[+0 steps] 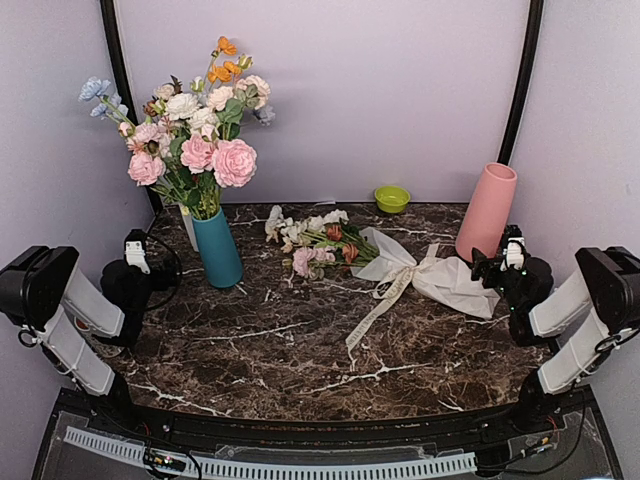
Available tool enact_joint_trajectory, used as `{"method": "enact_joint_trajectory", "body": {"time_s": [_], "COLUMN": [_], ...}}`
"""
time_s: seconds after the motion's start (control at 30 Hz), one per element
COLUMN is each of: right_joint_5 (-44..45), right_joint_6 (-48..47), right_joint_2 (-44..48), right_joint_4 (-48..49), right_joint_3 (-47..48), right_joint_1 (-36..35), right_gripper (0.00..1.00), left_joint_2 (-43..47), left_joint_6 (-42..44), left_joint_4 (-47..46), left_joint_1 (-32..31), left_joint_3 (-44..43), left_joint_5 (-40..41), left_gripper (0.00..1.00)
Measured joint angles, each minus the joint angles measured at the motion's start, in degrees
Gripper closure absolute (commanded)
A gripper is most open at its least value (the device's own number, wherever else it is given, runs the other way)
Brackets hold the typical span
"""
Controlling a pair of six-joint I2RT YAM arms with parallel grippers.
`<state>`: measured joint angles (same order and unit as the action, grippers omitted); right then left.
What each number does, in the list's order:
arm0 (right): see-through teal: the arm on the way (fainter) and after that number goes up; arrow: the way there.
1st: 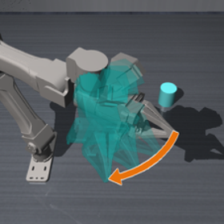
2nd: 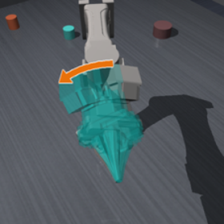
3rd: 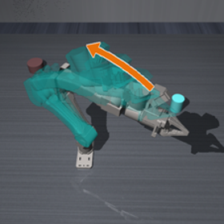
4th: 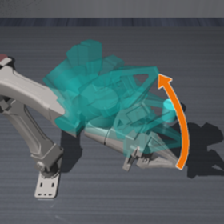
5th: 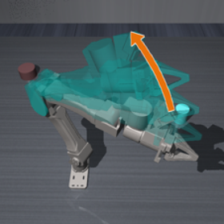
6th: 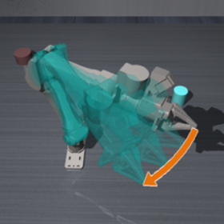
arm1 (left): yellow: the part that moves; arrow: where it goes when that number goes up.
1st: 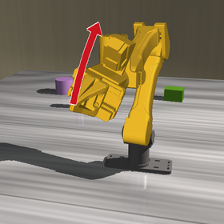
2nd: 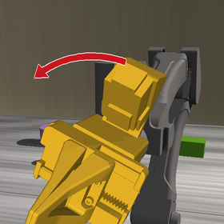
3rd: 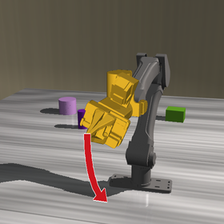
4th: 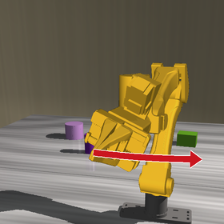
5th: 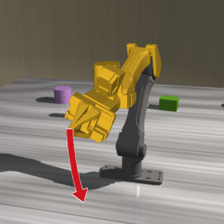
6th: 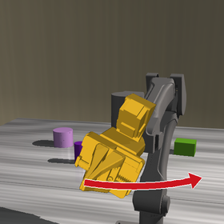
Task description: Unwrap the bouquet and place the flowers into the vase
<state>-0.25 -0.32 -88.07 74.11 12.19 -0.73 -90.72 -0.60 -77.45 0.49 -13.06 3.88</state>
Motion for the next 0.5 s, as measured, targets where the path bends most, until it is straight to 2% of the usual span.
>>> {"method": "enact_joint_trajectory", "body": {"time_s": [0.27,0.5], "right_joint_5": [0.00,0.02], "right_joint_6": [0.00,-0.33], "right_joint_2": [0.00,1.16], "right_joint_4": [0.00,-1.01], "right_joint_3": [0.00,0.00], "right_joint_1": [0.00,-0.46], "right_gripper": [0.01,0.01], "left_joint_2": [1.66,12.81], "left_joint_6": [0.00,0.37], "left_joint_4": [2.64,7.93], "left_joint_1": [0.00,0.00], "left_joint_3": [-0.17,-0.20], "left_joint_5": [-0.24,-1.44], "left_gripper": [0.04,0.04]}}
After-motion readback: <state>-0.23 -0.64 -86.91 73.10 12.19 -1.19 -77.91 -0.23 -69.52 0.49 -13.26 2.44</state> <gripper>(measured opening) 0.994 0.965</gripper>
